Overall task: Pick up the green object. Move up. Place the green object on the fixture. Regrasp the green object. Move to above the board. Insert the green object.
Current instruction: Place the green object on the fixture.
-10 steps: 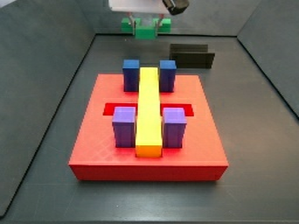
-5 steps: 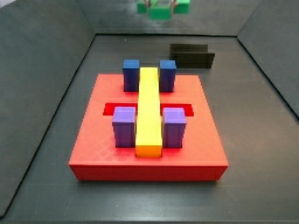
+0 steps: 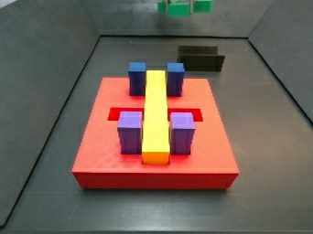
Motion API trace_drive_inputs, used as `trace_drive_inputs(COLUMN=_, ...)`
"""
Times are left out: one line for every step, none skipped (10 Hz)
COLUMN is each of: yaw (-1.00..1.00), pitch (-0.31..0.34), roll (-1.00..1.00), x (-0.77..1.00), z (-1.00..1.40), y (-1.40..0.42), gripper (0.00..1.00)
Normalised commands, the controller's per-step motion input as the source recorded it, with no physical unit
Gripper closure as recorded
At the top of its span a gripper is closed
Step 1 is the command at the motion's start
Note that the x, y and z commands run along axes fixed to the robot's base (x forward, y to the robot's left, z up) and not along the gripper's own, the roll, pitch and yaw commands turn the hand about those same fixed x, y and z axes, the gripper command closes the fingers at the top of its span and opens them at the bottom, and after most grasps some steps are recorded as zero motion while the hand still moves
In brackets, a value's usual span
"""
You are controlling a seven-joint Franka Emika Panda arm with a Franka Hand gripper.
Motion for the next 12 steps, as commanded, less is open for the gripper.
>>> trace_drive_inputs(yaw=-0.28, pitch=0.04, roll=-0.2, x=0.84, z=0.03, y=-0.24, gripper=1.0)
trace_drive_inputs(yaw=-0.31, pitch=0.04, roll=-0.12, x=0.81, z=0.0, y=-0.19, gripper=1.0)
trace_drive_inputs(yaw=-0.3, pitch=0.04, roll=-0.09, x=0.82, z=0.0, y=-0.19, gripper=1.0)
trace_drive_inputs(yaw=-0.19, pitch=0.077, roll=-0.03, x=0.84, z=0.0, y=-0.39, gripper=1.0)
trace_drive_inputs(yaw=0.0, pitch=0.249, roll=0.0, x=0.9, z=0.0, y=-0.58, gripper=1.0)
trace_drive_inputs(yaw=0.2, pitch=0.231, roll=0.0, x=0.76, z=0.0, y=-0.45, gripper=1.0)
trace_drive_inputs(yaw=0.52, pitch=0.203, roll=-0.07, x=0.63, z=0.0, y=-0.27, gripper=1.0)
trace_drive_inputs(yaw=0.63, pitch=0.183, roll=-0.05, x=0.49, z=0.0, y=-0.24, gripper=1.0)
trace_drive_inputs(yaw=0.67, pitch=0.174, roll=-0.07, x=0.42, z=0.0, y=-0.24, gripper=1.0)
trace_drive_inputs(yaw=0.7, pitch=0.131, roll=-0.11, x=0.36, z=0.0, y=-0.23, gripper=1.0)
trace_drive_inputs(yaw=0.7, pitch=0.014, roll=-0.19, x=0.26, z=0.0, y=-0.25, gripper=1.0)
trace_drive_inputs(yaw=0.71, pitch=0.0, roll=-0.15, x=0.17, z=0.0, y=-0.29, gripper=1.0)
